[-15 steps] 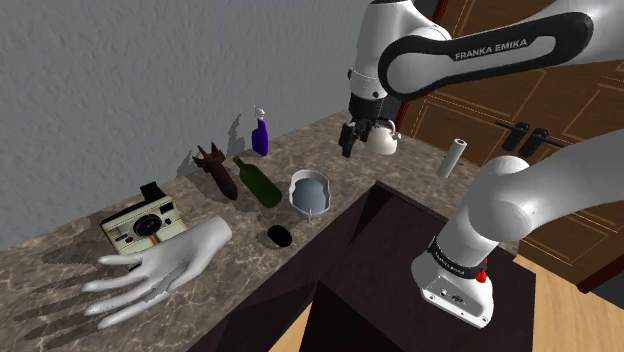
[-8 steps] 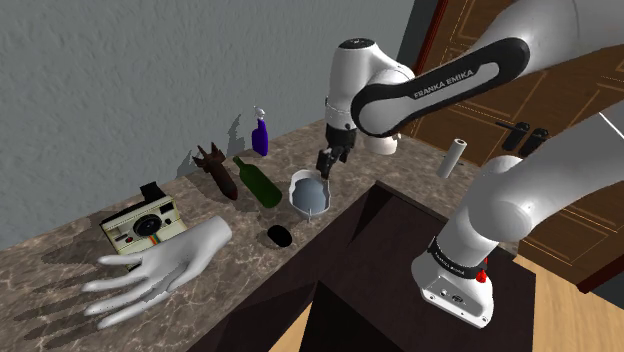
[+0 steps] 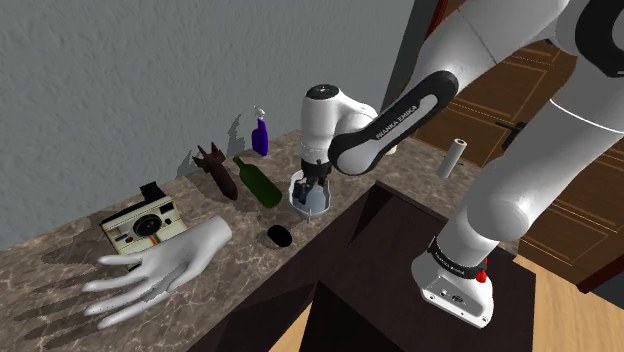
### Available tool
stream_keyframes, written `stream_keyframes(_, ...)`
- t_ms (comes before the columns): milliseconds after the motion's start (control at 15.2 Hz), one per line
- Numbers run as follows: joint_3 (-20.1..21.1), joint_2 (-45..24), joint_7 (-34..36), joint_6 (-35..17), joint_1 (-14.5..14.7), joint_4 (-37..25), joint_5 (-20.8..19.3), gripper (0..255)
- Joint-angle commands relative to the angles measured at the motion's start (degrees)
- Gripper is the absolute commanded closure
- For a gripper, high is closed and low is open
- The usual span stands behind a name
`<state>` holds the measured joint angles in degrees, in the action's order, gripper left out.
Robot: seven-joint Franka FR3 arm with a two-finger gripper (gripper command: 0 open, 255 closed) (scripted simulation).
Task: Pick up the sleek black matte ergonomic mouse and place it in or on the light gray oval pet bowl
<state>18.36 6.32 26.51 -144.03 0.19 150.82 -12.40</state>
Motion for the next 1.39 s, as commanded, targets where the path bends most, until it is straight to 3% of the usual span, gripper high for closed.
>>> stream_keyframes(0,1.0,-5.5,4.9,-3.0,-0.6,-1.8,-4.6,0)
stream_keyframes(264,0.2,-16.4,15.3,-6.9,0.5,-6.8,-15.5,0)
stream_keyframes(594,-4.4,-29.1,25.7,-9.5,5.9,-14.8,-26.0,0)
stream_keyframes(792,-7.1,-36.3,29.9,-10.6,9.3,-20.2,-29.8,0)
stream_keyframes(1320,-10.8,-42.5,33.0,-14.2,11.4,-23.2,-33.8,0)
